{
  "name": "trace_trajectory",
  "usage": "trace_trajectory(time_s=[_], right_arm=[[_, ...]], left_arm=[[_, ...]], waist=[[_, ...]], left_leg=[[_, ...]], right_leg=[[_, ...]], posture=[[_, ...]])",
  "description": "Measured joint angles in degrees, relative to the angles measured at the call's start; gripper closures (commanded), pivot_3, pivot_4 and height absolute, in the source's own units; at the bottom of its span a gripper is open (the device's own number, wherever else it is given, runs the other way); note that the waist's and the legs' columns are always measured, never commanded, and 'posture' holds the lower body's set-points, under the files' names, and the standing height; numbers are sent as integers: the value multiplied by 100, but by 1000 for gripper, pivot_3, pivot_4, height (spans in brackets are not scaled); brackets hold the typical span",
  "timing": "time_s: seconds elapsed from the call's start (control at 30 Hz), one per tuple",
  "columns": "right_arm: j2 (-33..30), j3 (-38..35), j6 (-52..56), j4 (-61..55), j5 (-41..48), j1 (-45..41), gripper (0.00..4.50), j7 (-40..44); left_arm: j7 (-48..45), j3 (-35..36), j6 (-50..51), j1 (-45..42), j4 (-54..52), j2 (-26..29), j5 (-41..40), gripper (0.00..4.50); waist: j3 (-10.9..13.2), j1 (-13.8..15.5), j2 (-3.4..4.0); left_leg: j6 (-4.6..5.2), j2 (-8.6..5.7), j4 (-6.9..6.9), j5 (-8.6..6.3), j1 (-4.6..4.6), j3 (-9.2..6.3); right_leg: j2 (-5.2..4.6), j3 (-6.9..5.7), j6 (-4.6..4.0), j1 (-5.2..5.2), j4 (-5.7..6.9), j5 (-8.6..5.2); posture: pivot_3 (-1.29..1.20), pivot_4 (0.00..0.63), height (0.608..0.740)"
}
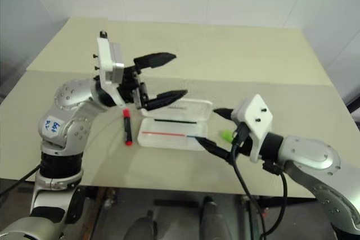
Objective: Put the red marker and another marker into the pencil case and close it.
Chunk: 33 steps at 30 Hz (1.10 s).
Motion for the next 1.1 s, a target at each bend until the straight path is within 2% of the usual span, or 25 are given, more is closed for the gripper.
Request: trace_trajectory(time_s=[0.3,0.73,1.1], right_arm=[[60,379,-119,266,-159,-240,0,144],[100,657,-262,633,-509,-433,0,591],[420,886,-381,911,-652,-644,0,855]], left_arm=[[820,30,219,1,154,338,449,28],[2510,179,952,5,729,859,1741,28],[3274,96,2360,754,576,900,2499,28]], waist=[[0,2,0],[0,1,1],[1,3,1]], left_leg=[[0,0,-2,0,2,0],[-1,0,-12,0,17,0],[-2,0,-33,1,18,-1]], right_leg=[[0,0,0,-1,-1,0],[0,-1,2,-2,2,1],[0,-3,5,-10,13,3]], posture=[[0,150,740],[0,150,740],[0,150,740]])
